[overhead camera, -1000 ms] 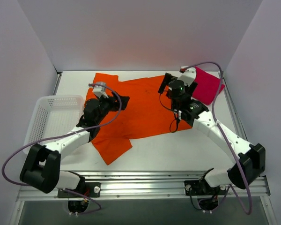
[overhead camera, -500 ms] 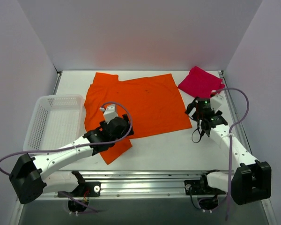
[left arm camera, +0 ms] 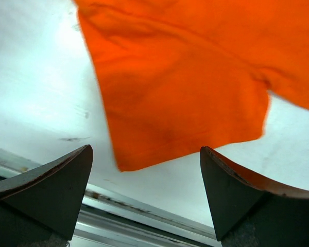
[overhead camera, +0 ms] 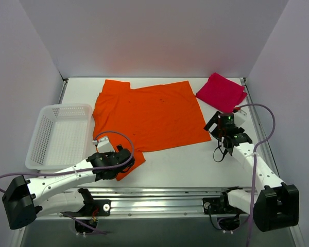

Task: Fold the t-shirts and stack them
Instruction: Grap the side of the flattened tshirt closest away from the robot with both arms

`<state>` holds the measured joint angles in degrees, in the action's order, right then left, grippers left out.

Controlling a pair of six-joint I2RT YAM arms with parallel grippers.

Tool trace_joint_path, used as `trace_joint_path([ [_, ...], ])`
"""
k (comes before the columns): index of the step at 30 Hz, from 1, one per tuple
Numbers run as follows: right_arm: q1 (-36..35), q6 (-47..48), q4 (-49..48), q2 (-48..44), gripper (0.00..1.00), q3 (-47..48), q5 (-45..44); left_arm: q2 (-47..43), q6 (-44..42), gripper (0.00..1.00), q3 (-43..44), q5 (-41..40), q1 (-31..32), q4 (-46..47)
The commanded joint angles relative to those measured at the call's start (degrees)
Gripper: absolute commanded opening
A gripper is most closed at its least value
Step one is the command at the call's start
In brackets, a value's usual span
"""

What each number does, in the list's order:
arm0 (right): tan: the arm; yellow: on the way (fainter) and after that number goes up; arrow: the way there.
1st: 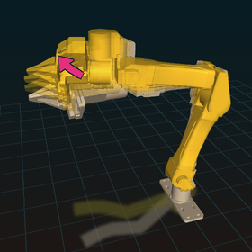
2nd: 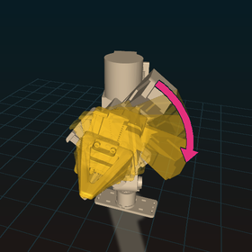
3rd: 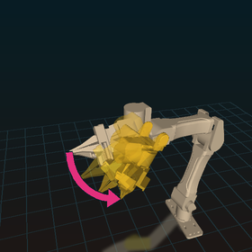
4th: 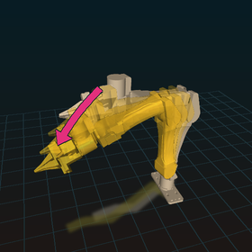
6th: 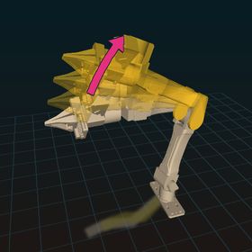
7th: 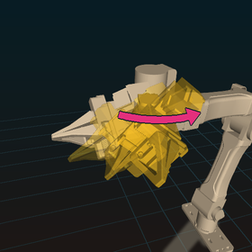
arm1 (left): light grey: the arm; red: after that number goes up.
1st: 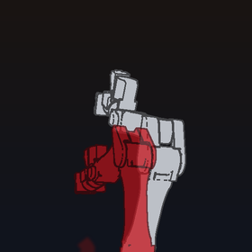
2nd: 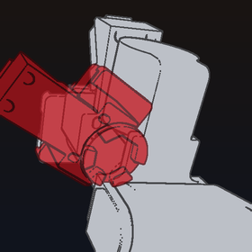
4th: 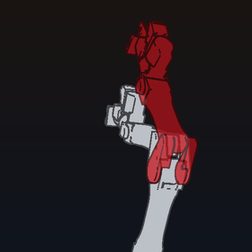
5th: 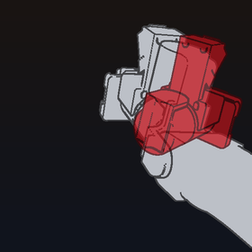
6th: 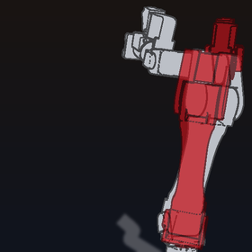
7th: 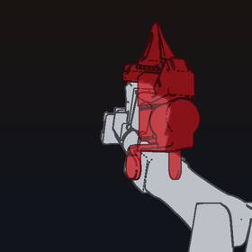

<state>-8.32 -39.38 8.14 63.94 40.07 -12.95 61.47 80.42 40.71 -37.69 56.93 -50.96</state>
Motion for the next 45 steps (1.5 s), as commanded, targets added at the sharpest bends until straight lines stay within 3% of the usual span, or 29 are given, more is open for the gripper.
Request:
trace_joint_path([
  [1, -0.12, -0.97, 0.21, -3.3, 1.0, -0.17, -2.17, 0.4, 7.2, 0.94, -2.21, -0.19, 1.26, -7.49],
  [10, -0.12, -1.05, 0.47, -1.54, 1.0, 0.53, -2.78, -0.65, 11.77, 0.94, -5.99, 1.74, 2.75, -7.58],
  [19, -0.03, -1.06, 0.91, -1.36, 1.0, 1.58, -3.48, -0.3, 7.74, 1.0, -4.15, 4.03, 2.22, 0.23],
  [29, -0.03, -0.61, 0.12, -1.63, 1.0, 0.53, -2.43, 11.47, 8.34, 1.0, -9.41, 8.69, 1.35, 14.47],
  [35, 0.14, -0.61, -0.49, -1.01, 1.0, 0.09, -2.08, 11.21, 9.22, 0.84, -11.09, 8.34, 1.08, 14.75],
  [36, 0.14, -0.61, -0.58, -0.75, 1.0, 0.09, -2.17, 11.04, 9.4, 0.75, -11.44, 8.34, 1.08, 14.75],
  [38, 0.14, -0.61, -0.67, -0.66, 1.0, -0.08, -2.43, 11.04, 9.23, 0.66, -11.79, 8.25, 1.08, 15.36],
  [39, 0.23, -0.7, -0.67, -0.57, 1.0, 0.0, -2.52, 11.21, 9.31, 0.52, -11.88, 8.25, 1.08, 15.36],
  [45, 0.23, -1.23, 0.21, -0.57, 1.0, 0.0, -4.62, 11.3, 8.0, 0.2, -11.79, 7.29, 1.08, 16.59],
])
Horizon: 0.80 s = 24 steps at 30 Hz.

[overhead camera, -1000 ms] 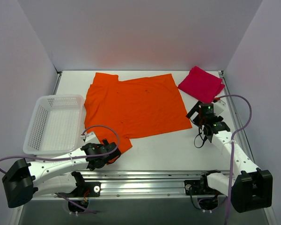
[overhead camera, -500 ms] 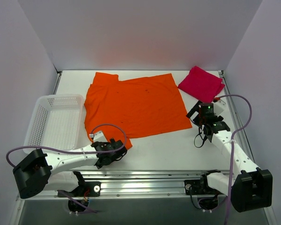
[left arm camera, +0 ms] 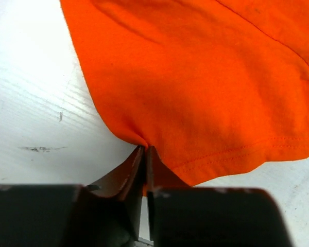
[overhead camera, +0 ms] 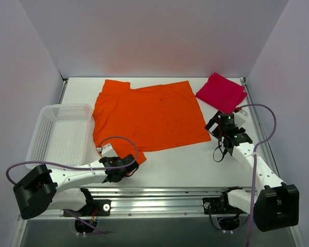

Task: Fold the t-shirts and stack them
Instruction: Grap the side of the flattened tshirt closest away from the robot with both arms

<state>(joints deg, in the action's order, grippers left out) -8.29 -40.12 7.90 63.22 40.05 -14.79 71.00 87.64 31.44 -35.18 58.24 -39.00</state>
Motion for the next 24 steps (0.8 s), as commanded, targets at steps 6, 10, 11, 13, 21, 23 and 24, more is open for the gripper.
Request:
trace_joint_path([
  [6, 2.4, -4.34, 2.12, -0.9, 1.0, -2.33, -1.41, -0.59, -2.9, 0.02, 0.02, 0.38, -0.4, 3.93],
  [10, 2.85, -8.13, 5.35, -0.73, 0.96, -3.75, 3.71, -1.92, -6.77, 0.02, -0.06, -0.86, -2.86, 7.96],
  [11, 2.67, -8.83, 6.07, -1.86, 0.96, -4.19, 3.28, -2.36, -8.52, 0.02, -0.5, -0.51, -4.52, 9.11],
  [13, 2.58, -10.06, 7.38, -3.45, 0.95, -6.11, 2.57, -3.85, -10.46, 0.02, -2.52, 0.81, -6.55, 12.87],
  [21, 2.32, -12.26, 3.97, -1.88, 0.92, -10.69, 5.38, -7.72, -15.91, 0.02, -6.21, 3.54, -11.04, 17.38],
  [23, 2.41, -12.44, -0.06, 0.66, 0.9, -12.01, 6.96, -8.24, -16.53, 0.02, -6.57, 3.8, -11.22, 17.82],
  [24, 2.32, -12.53, -1.47, 1.72, 0.87, -12.36, 7.57, -8.42, -16.79, 0.02, -6.66, 3.89, -11.39, 18.34],
])
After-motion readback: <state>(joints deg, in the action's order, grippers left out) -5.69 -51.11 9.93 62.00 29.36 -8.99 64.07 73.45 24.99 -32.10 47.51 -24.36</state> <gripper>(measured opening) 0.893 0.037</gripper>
